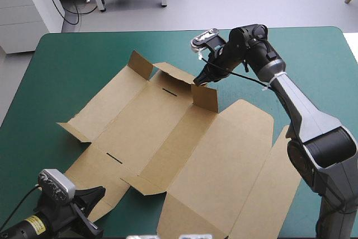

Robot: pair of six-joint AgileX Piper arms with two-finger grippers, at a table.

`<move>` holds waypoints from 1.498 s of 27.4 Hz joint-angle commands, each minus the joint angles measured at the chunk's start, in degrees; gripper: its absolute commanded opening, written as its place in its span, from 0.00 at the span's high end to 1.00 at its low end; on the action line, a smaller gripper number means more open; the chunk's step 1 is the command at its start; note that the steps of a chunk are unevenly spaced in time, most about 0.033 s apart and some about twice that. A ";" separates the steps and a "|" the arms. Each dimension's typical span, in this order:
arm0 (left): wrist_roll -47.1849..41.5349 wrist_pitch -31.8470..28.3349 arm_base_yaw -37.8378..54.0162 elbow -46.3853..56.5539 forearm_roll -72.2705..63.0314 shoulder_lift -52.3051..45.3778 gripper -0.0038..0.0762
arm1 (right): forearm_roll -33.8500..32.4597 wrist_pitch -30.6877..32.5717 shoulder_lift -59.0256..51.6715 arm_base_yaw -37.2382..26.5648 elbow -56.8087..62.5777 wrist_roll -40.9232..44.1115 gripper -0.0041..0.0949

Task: Fold the box

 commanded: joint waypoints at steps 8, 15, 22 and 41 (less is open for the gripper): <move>-0.39 -3.17 -0.30 -1.95 -1.62 0.67 0.96 | 0.83 -1.37 -0.17 0.21 -1.96 -0.54 0.44; -0.39 -3.17 -0.30 -1.95 -1.62 0.67 0.96 | 0.66 -1.37 3.17 0.48 -1.96 -0.54 0.44; -0.39 -3.17 -0.30 -1.95 -1.62 0.67 0.96 | 1.01 -1.37 4.57 0.48 -1.96 -0.54 0.44; -0.27 -3.17 -0.30 -1.95 -1.62 0.67 0.96 | 3.32 -1.27 6.47 0.48 -1.96 4.64 0.45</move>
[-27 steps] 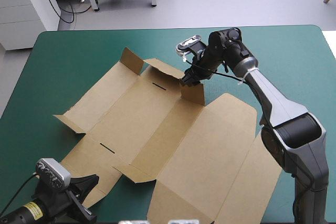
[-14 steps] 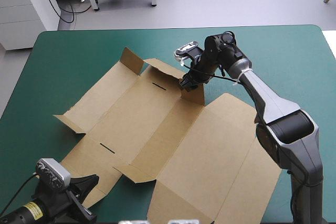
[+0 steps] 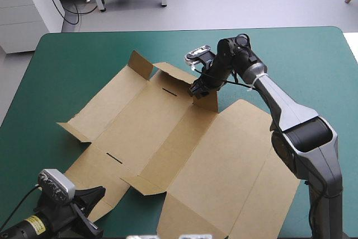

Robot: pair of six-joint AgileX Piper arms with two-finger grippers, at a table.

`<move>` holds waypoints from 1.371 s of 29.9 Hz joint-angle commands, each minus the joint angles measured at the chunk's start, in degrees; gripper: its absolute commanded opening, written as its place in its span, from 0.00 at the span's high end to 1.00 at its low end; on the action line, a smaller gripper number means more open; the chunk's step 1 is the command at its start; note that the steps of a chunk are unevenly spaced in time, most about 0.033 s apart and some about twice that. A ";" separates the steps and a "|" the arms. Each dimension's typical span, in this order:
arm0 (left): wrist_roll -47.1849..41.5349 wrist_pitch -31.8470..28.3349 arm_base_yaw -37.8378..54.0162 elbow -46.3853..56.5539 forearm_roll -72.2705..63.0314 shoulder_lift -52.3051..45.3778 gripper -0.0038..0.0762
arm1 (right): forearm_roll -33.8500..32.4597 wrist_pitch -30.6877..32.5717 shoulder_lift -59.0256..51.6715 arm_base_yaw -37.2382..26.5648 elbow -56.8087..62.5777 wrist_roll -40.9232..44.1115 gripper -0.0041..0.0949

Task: Fold the box

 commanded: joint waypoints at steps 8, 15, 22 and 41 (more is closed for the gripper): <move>-0.13 -3.17 -0.30 -1.95 -1.86 0.67 0.96 | 0.19 -1.22 -1.55 -0.05 -1.86 5.26 0.54; -0.13 -3.17 -0.30 -1.95 -1.86 0.67 0.96 | 0.06 -1.22 -1.65 -0.05 -1.86 5.20 0.97; -0.13 -3.17 -0.30 -1.95 -1.86 0.67 0.96 | 0.06 -1.22 -1.65 -0.05 -1.86 5.20 0.98; -0.35 -3.17 -0.30 -1.95 -1.74 0.67 0.96 | 0.49 -1.34 -1.54 -0.05 -4.29 -18.51 0.98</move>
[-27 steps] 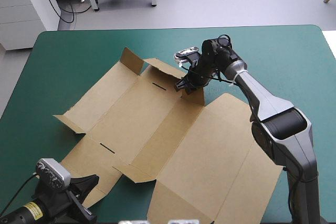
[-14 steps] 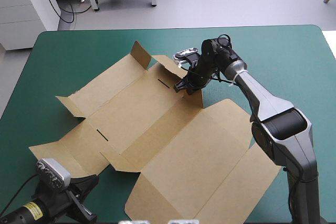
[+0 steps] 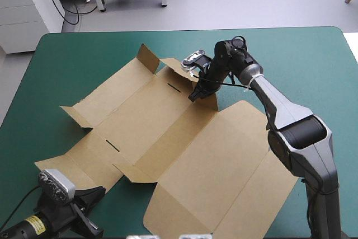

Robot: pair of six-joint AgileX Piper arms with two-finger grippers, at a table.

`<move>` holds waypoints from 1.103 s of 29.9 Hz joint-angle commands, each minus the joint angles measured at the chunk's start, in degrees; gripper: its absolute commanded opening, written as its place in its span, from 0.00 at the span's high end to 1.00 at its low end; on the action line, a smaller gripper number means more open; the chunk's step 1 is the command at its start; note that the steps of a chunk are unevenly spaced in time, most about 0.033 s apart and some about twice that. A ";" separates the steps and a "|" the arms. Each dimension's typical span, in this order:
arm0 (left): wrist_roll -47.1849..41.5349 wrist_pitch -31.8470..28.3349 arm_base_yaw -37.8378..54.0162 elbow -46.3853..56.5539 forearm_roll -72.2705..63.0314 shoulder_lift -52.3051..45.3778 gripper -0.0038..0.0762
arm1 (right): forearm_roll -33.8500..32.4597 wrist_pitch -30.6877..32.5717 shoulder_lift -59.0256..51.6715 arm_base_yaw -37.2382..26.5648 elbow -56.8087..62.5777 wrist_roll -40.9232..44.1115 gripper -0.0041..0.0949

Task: Fold the box

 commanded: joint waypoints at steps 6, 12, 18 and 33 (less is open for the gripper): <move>-0.35 -3.17 -0.30 -1.95 -1.68 0.71 0.96 | 1.37 -3.55 -3.54 -0.27 -7.07 -22.93 0.98; -0.35 -3.17 -0.30 -1.95 -1.68 0.71 0.96 | 8.11 -3.47 -3.44 0.22 -7.60 -31.66 0.98; -0.35 -3.17 -0.30 -1.95 -1.68 0.71 0.96 | 8.26 -2.22 -3.44 3.71 -7.60 -38.66 0.98; -0.60 -3.17 -0.30 -1.95 -1.68 0.71 0.96 | 10.07 -2.66 -3.44 8.87 -7.60 -40.35 0.98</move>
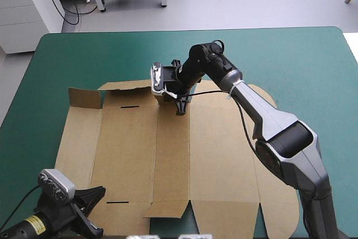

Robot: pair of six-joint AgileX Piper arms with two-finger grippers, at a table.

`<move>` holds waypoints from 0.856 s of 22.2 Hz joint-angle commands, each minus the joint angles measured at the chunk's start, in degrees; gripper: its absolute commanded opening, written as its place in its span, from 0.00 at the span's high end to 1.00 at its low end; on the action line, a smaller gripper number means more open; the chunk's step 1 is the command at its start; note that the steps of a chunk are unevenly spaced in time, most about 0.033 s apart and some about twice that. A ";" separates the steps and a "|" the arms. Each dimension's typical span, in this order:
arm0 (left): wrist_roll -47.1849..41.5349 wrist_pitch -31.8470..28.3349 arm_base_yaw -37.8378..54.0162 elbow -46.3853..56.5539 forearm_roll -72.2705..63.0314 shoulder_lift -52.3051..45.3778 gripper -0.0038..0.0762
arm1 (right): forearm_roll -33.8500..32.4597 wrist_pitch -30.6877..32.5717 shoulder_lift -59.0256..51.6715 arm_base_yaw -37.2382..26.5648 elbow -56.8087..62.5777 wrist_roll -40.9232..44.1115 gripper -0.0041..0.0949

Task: Fold the box

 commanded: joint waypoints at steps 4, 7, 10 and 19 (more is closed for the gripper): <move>-0.45 -3.17 -0.30 -1.95 -1.68 0.71 0.96 | 1.47 -1.08 -3.26 -0.08 -2.04 3.91 0.98; -0.45 -3.17 -0.30 -1.95 -1.68 0.71 0.96 | 1.25 -1.23 -2.65 -0.08 -2.04 4.55 0.97; -0.45 -3.17 -0.30 -1.95 -1.68 0.71 0.96 | 0.24 -1.61 -2.55 -0.08 -2.04 4.55 0.88; -0.45 -3.17 -0.30 -1.95 -1.68 0.71 0.96 | -12.84 -0.95 -8.89 -2.45 -2.04 18.57 0.89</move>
